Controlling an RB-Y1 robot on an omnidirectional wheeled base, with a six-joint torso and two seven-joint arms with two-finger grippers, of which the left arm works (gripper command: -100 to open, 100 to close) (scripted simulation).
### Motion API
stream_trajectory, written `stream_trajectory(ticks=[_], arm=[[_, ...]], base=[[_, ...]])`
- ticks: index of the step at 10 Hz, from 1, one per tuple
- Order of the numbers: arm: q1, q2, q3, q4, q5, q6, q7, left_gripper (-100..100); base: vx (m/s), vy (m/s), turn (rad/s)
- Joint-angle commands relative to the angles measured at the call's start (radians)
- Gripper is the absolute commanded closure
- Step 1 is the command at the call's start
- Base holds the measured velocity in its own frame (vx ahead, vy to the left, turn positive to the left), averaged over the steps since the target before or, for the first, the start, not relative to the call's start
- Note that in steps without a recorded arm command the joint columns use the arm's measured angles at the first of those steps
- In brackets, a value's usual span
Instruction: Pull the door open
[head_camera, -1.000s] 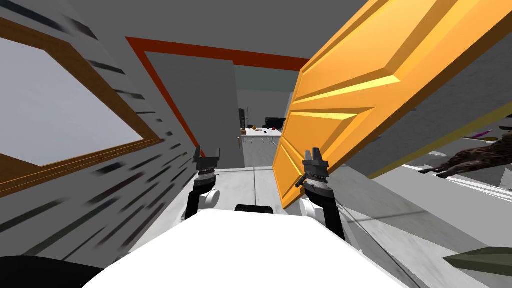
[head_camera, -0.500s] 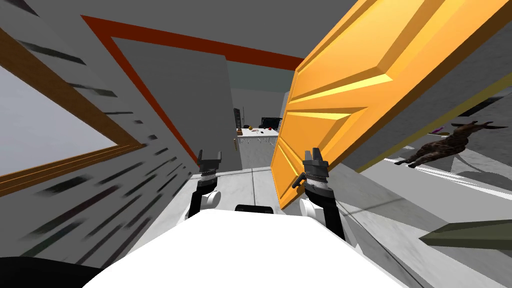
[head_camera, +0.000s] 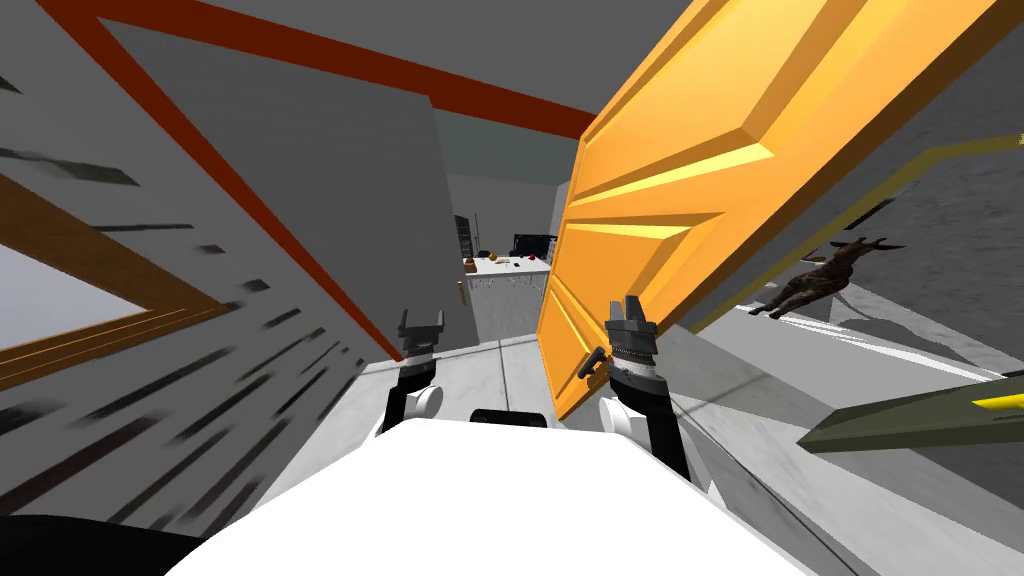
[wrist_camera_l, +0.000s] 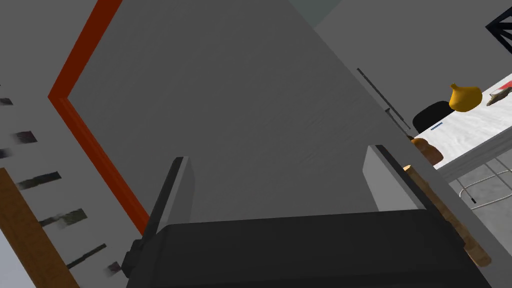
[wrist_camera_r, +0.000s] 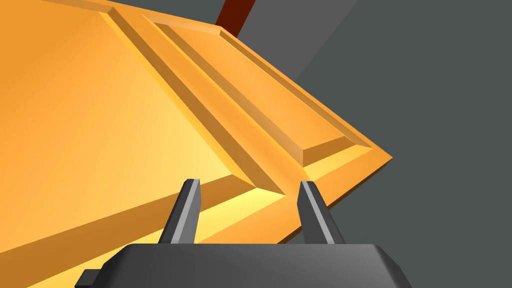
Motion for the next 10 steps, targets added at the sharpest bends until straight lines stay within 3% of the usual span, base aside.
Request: stream_trajectory(ticks=[1,10], arm=[[-0.005,0.005,-0.006,0.036,0.036,-0.008,0.028,-100],[-0.032,0.043,-0.035,0.273,0.243,-0.080,0.191,-100]], base=[[0.080,0.045,-0.171],[0.084,0.059,-0.162]])
